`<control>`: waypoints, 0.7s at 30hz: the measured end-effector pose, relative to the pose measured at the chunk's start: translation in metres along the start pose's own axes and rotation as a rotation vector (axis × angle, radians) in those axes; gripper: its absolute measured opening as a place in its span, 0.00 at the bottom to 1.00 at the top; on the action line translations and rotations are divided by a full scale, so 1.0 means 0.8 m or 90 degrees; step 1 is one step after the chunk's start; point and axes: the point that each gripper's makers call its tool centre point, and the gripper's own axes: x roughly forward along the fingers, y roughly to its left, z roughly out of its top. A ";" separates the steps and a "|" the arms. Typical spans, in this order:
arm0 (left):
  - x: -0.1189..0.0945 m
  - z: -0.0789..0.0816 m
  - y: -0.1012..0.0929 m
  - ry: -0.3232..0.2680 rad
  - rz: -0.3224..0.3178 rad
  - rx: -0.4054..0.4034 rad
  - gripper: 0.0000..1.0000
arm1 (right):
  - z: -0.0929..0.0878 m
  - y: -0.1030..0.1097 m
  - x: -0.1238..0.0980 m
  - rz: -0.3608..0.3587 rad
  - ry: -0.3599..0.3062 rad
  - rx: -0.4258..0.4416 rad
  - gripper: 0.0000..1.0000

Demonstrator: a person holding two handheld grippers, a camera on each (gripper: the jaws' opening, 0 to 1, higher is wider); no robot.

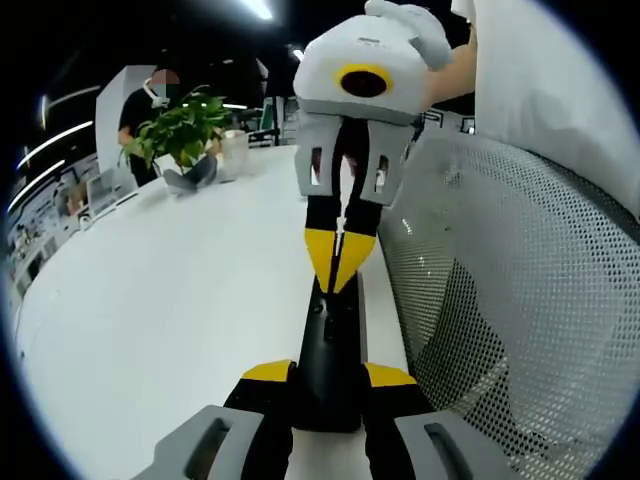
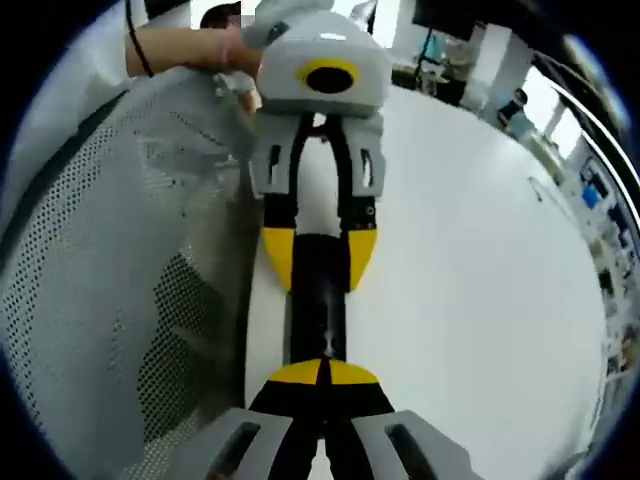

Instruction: Press the specified remote control buttons in sequence, fully releasing each button before pressing the next.

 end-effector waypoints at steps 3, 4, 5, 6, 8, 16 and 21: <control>0.000 0.000 0.000 0.000 0.000 0.000 0.25 | 0.002 0.002 0.001 0.004 -0.007 -0.005 0.00; 0.000 0.000 0.000 0.000 0.000 0.000 0.25 | 0.002 0.001 0.002 0.005 -0.007 -0.008 0.00; 0.000 0.000 0.000 0.000 0.000 0.000 0.25 | 0.002 0.001 0.002 0.006 -0.005 -0.009 0.00; 0.000 0.000 0.000 0.000 0.000 0.000 0.25 | 0.003 -0.001 0.002 0.009 -0.002 -0.006 0.00; 0.000 0.000 0.000 0.001 -0.001 0.000 0.25 | 0.003 -0.002 0.004 0.019 0.008 -0.004 0.00; 0.000 0.000 0.000 0.003 -0.002 0.000 0.25 | 0.002 -0.004 0.004 0.014 -0.014 0.114 0.00; 0.000 0.000 0.000 0.003 -0.001 0.000 0.25 | 0.003 -0.002 0.002 -0.009 -0.037 0.106 0.00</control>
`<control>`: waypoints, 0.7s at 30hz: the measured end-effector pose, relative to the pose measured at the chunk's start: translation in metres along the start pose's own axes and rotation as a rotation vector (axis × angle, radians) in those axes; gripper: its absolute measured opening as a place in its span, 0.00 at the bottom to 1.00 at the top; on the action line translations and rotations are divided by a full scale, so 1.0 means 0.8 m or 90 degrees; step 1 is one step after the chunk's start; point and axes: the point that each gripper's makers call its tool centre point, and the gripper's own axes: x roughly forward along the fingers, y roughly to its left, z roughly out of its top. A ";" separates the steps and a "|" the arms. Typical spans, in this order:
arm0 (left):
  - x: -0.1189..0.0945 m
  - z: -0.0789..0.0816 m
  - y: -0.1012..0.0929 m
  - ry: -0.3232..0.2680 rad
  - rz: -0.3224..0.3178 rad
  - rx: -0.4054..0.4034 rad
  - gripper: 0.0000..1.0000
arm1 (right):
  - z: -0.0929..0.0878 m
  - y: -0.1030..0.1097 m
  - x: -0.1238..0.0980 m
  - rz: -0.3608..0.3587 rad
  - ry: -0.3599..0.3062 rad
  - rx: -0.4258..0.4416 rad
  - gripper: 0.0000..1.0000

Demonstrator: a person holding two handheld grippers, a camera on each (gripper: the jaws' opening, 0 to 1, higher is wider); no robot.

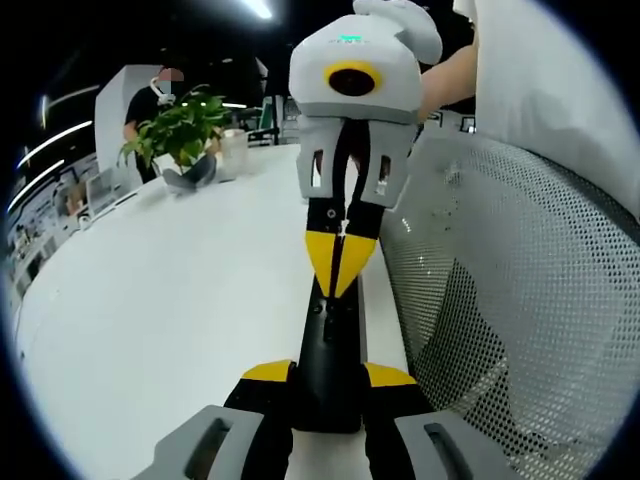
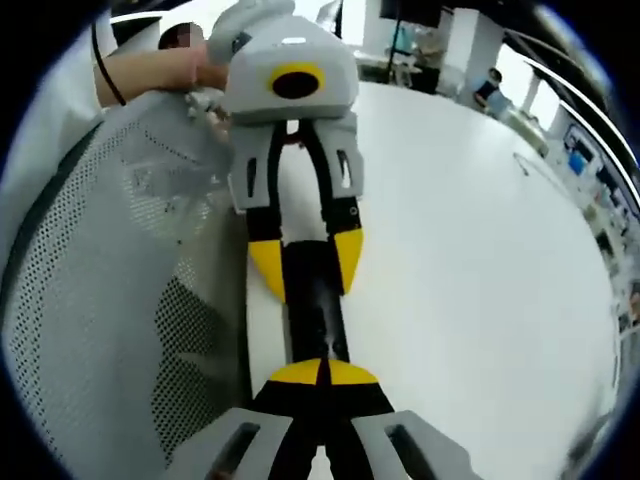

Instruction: Press the specified remote control buttons in sequence, fully releasing each button before pressing the next.

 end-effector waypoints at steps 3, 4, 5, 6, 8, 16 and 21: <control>0.000 0.000 0.000 -0.001 0.001 0.000 0.25 | 0.008 0.008 0.002 0.006 -0.012 -0.026 0.00; 0.000 0.000 0.000 0.000 0.001 -0.001 0.25 | 0.013 0.016 0.005 0.021 -0.017 -0.035 0.00; 0.000 0.000 0.000 -0.001 0.001 -0.001 0.25 | 0.014 0.017 0.007 0.016 -0.013 -0.047 0.00; 0.000 0.000 0.000 -0.001 0.000 -0.001 0.25 | 0.012 0.014 0.007 0.006 0.005 -0.075 0.00; 0.000 0.000 0.000 0.000 0.000 -0.001 0.25 | 0.012 0.016 0.007 0.005 0.014 -0.088 0.00; 0.000 0.000 -0.001 0.000 -0.001 0.000 0.25 | 0.008 0.019 0.007 0.002 0.030 -0.133 0.00; 0.000 0.000 -0.001 0.001 -0.003 0.001 0.25 | 0.007 0.018 0.006 0.005 0.033 -0.138 0.00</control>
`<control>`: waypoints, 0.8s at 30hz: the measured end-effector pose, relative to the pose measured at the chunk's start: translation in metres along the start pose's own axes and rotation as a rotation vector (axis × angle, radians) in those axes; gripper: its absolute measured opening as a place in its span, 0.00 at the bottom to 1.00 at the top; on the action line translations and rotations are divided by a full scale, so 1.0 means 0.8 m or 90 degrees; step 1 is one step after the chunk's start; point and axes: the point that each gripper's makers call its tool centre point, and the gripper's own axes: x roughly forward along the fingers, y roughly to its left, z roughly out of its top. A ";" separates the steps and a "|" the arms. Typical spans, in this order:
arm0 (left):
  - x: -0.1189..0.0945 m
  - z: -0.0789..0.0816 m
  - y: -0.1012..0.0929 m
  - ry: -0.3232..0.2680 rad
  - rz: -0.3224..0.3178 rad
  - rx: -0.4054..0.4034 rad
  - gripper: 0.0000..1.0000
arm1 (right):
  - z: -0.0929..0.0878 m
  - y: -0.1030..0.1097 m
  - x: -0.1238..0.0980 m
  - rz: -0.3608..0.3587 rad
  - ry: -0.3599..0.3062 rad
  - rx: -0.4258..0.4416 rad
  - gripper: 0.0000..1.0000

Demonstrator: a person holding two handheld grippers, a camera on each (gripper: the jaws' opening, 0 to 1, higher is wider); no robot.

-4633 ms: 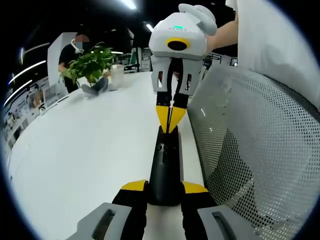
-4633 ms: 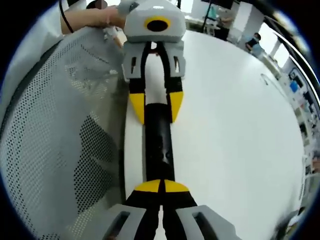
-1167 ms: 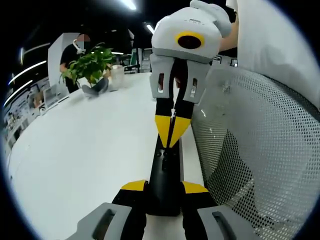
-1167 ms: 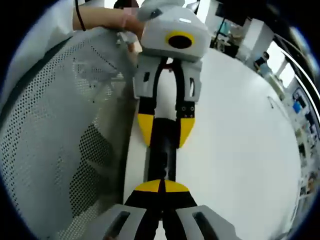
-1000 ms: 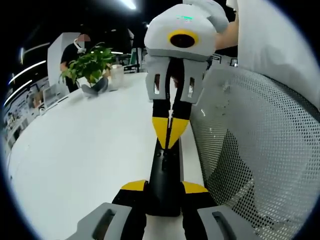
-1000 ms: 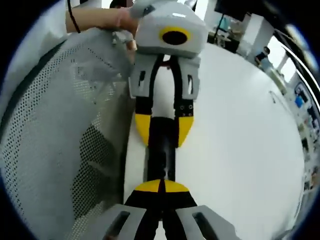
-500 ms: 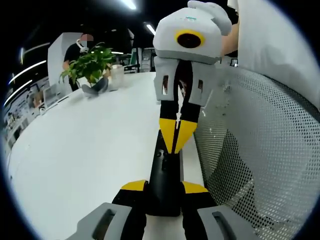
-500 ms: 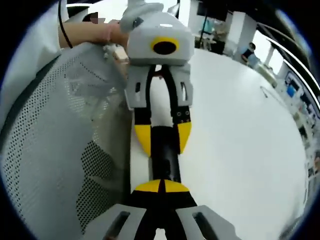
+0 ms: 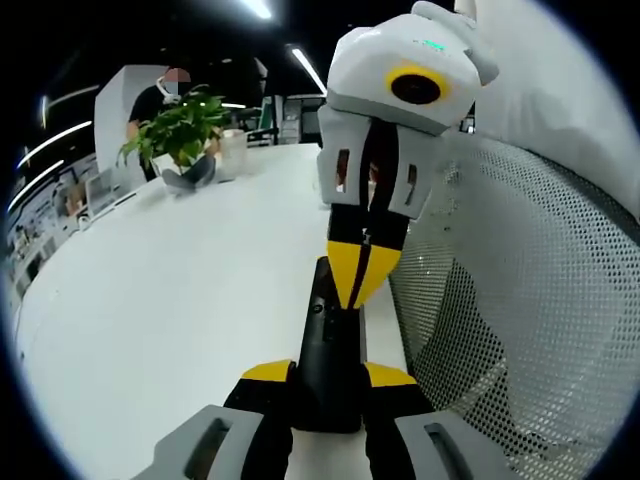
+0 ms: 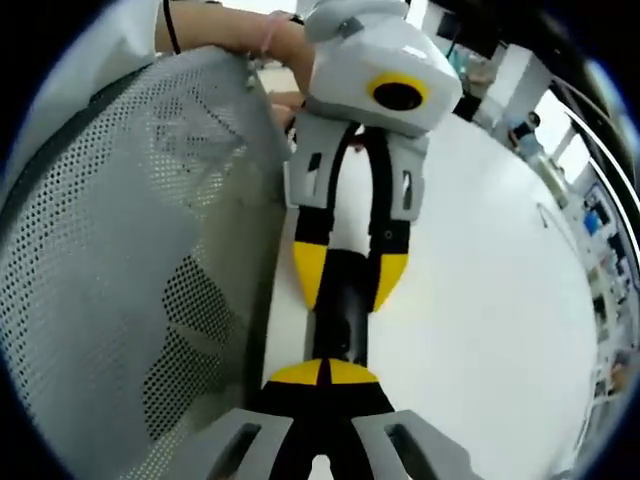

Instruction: Press the specified remote control buttons in sequence, fully releasing each button before pressing the next.

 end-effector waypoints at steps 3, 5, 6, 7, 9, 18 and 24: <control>0.000 0.000 0.000 0.000 0.000 0.000 0.25 | -0.001 0.004 0.000 0.002 0.007 -0.018 0.00; 0.000 0.000 0.000 0.001 0.000 0.000 0.25 | -0.001 0.004 0.001 -0.004 0.008 -0.028 0.00; 0.000 0.000 0.000 0.001 -0.001 0.000 0.25 | -0.001 0.004 0.001 -0.004 0.009 -0.031 0.00; 0.000 0.000 0.000 0.001 -0.001 0.001 0.25 | -0.001 0.003 0.001 -0.003 0.010 -0.033 0.00; 0.000 0.000 0.000 0.001 -0.001 0.001 0.25 | -0.001 0.003 0.001 0.001 0.011 -0.035 0.00; 0.000 0.000 -0.002 0.000 -0.005 0.003 0.25 | 0.001 0.011 0.004 0.001 0.023 -0.075 0.00; 0.000 0.000 -0.002 0.000 -0.005 0.003 0.25 | 0.001 0.008 0.004 -0.004 0.015 -0.048 0.00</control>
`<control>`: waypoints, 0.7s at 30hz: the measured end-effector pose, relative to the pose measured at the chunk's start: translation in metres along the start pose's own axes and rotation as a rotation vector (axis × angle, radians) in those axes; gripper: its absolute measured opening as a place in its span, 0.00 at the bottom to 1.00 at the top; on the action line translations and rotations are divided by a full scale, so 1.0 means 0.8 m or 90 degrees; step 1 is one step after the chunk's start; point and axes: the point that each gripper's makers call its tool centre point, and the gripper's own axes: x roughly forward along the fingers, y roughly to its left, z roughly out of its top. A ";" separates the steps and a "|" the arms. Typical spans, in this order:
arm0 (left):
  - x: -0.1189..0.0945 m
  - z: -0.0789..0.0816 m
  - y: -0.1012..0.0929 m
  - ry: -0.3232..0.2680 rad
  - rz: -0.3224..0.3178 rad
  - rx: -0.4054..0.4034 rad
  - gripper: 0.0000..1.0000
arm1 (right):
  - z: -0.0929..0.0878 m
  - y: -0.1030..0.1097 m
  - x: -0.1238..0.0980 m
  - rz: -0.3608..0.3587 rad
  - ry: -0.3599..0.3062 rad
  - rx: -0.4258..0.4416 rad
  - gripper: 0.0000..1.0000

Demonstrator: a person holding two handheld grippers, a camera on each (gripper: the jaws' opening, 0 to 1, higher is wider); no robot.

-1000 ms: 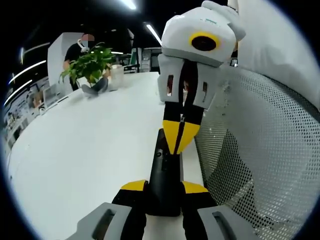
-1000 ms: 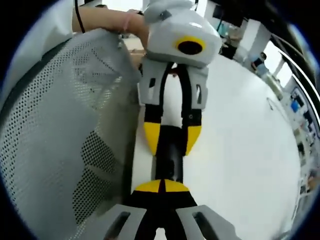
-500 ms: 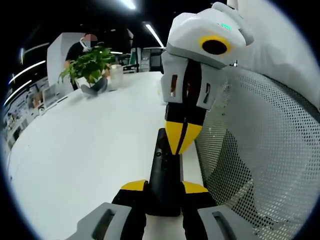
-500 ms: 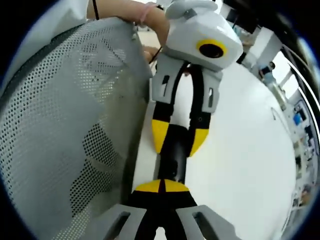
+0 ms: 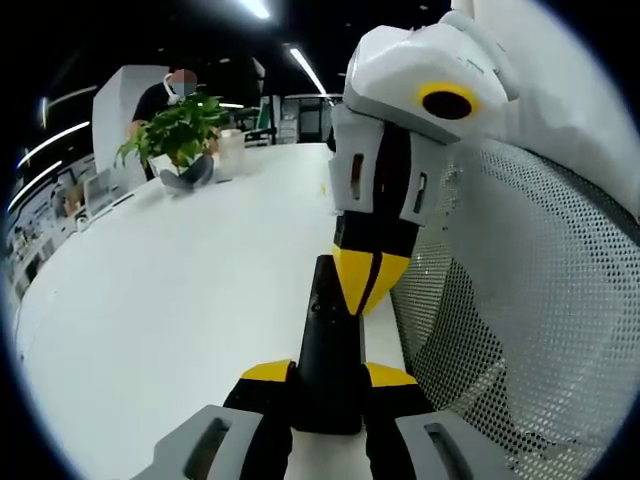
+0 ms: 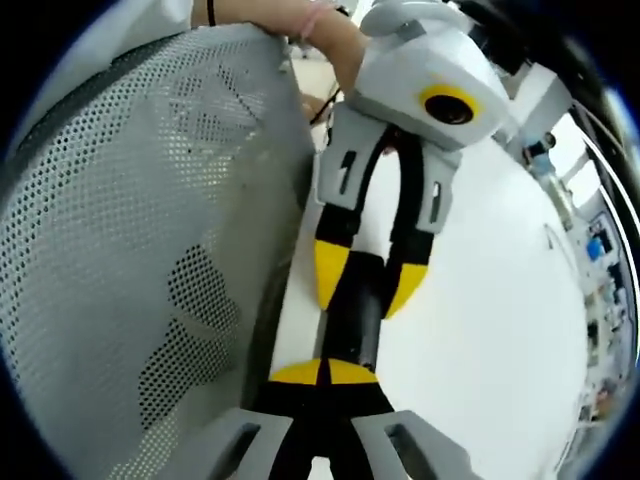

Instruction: Press the specified remote control buttons in sequence, fully releasing each button before pressing the next.

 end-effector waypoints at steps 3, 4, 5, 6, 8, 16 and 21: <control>0.000 0.000 0.000 0.000 0.000 0.000 0.25 | 0.002 -0.002 -0.003 0.011 -0.037 0.097 0.00; 0.000 0.000 0.000 0.000 0.001 0.000 0.25 | 0.002 -0.003 -0.004 0.015 -0.047 0.124 0.00; 0.000 0.000 0.000 -0.001 0.002 -0.001 0.25 | 0.001 -0.001 -0.005 0.027 -0.047 0.144 0.00; 0.000 0.001 0.000 -0.001 0.002 -0.001 0.25 | -0.001 -0.003 -0.007 0.027 -0.042 0.161 0.00; 0.000 0.000 0.000 -0.001 0.002 -0.001 0.25 | 0.000 -0.018 -0.013 -0.007 -0.050 0.159 0.00; 0.000 0.000 0.000 -0.001 0.002 -0.001 0.25 | -0.004 -0.021 -0.006 -0.010 -0.024 0.136 0.00; 0.000 0.001 0.000 -0.001 0.001 -0.001 0.25 | -0.004 -0.022 -0.004 -0.012 -0.008 0.102 0.00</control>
